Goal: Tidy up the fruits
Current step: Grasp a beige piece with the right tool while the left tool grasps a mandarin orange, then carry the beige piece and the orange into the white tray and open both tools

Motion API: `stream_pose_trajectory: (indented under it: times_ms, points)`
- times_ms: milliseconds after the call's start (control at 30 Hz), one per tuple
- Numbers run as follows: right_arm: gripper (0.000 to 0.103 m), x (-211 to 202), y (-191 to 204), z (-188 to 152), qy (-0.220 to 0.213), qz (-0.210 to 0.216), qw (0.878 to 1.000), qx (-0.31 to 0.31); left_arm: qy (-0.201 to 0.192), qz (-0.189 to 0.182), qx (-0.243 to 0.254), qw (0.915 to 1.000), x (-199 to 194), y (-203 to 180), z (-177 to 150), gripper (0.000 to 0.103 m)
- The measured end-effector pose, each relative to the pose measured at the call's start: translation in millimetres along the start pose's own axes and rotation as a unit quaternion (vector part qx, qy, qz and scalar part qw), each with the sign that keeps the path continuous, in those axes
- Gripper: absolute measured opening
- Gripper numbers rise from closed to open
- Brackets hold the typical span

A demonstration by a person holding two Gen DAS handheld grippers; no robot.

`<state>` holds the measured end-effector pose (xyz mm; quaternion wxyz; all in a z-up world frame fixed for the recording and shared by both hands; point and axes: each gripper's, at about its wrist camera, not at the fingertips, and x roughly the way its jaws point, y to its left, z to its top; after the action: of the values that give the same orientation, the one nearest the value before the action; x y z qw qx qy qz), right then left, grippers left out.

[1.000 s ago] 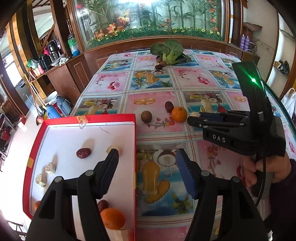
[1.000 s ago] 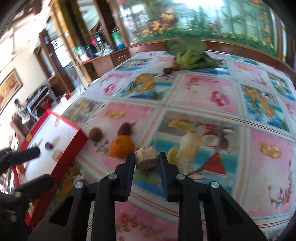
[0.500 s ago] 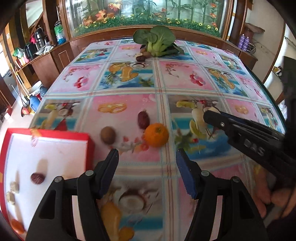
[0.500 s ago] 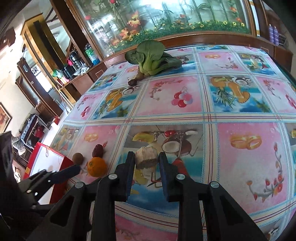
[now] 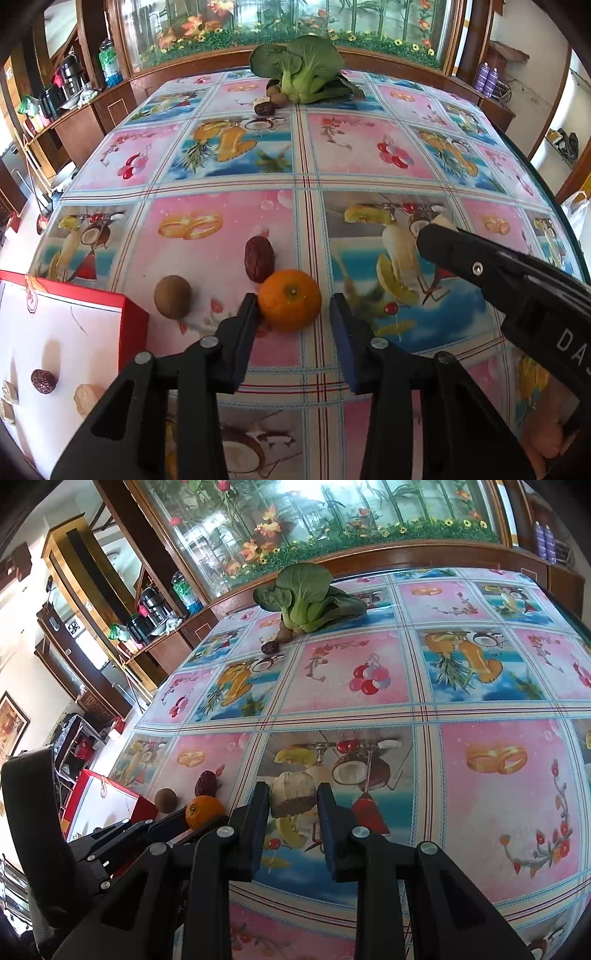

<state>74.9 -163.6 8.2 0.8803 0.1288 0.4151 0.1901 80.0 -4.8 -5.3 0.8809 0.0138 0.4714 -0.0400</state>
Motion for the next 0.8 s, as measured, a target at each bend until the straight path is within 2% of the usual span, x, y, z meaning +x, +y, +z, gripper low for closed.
stream_pose_trajectory:
  times_ms: [33,267,500,633,800]
  points:
    - [0.025,-0.3,0.1,-0.2,-0.001,0.0,1.0,0.0,-0.002,0.002,-0.001,1.0,0.1,1.1,0.4,0.035]
    - [0.025,-4.7,0.7,-0.3,-0.009,0.008,1.0,-0.003,-0.007,0.003,-0.001,1.0,-4.6,0.5,-4.7,0.033]
    - [0.025,-5.6,0.6,-0.9,-0.02,0.007,1.0,-0.004,-0.044,-0.001,0.005,0.999,-48.6,1.9,-22.5,0.033]
    - [0.025,-5.7,-0.4,-2.5,-0.03,0.002,1.0,-0.006,-0.073,0.007,-0.006,0.9973,-84.6,22.4,-40.6,0.033]
    - [0.025,-7.9,-3.6,-5.6,-0.048,-0.012,0.999,-0.004,-0.088,0.03,-0.027,0.9953,-112.6,57.2,-65.2,0.033]
